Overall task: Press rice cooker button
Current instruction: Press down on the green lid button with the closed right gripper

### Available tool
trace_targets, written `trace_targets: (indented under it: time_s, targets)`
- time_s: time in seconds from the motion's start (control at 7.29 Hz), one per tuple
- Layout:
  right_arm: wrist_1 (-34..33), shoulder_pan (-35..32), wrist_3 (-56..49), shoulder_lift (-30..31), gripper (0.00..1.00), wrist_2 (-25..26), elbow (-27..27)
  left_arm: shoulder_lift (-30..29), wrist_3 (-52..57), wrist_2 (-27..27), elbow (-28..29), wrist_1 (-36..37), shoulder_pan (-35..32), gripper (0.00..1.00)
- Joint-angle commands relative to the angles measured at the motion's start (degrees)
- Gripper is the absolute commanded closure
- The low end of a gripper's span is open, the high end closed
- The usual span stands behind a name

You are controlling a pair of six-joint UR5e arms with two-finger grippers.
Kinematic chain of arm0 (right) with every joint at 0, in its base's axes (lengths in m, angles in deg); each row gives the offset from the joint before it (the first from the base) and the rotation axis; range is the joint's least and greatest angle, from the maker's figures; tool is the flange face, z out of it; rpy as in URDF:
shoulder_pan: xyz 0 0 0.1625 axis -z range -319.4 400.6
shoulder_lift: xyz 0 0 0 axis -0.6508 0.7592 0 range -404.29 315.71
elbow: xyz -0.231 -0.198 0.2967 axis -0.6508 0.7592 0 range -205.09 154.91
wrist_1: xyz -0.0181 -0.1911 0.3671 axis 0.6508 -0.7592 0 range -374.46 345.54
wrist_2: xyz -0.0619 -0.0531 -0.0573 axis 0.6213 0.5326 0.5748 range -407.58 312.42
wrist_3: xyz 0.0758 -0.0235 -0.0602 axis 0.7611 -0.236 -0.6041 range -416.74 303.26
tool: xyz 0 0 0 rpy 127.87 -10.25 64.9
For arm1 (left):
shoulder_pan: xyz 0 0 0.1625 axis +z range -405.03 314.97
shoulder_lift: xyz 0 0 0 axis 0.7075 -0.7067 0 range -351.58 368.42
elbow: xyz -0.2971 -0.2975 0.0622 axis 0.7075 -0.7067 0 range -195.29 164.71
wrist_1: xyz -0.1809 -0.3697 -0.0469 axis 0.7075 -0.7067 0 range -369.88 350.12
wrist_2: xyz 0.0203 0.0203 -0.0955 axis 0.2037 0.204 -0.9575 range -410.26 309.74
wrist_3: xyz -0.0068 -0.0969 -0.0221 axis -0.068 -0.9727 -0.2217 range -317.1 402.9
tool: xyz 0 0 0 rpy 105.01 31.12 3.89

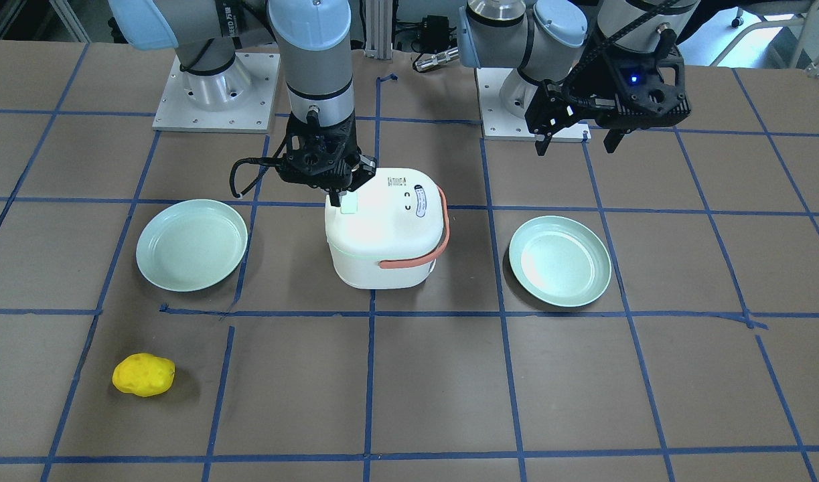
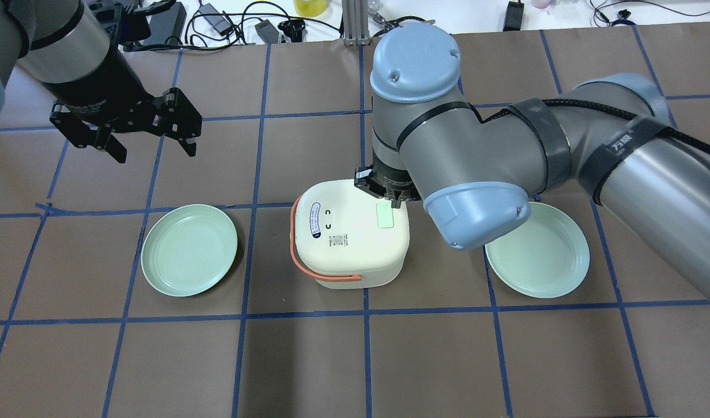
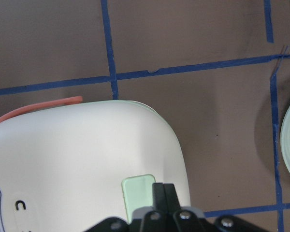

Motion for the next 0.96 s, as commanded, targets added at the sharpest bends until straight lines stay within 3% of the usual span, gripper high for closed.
trace_targets:
  time_s: [0.0,0.82]
  targets:
    - [-0.3,-0.8,0.4,-1.3,0.87,0.0,-0.2,0.0,0.0,0.0,0.0,0.0,0.0,0.0]
    - [-1.1,-0.8,0.5,-2.1,0.86,0.0,-0.1,0.0,0.0,0.0,0.0,0.0,0.0,0.0]
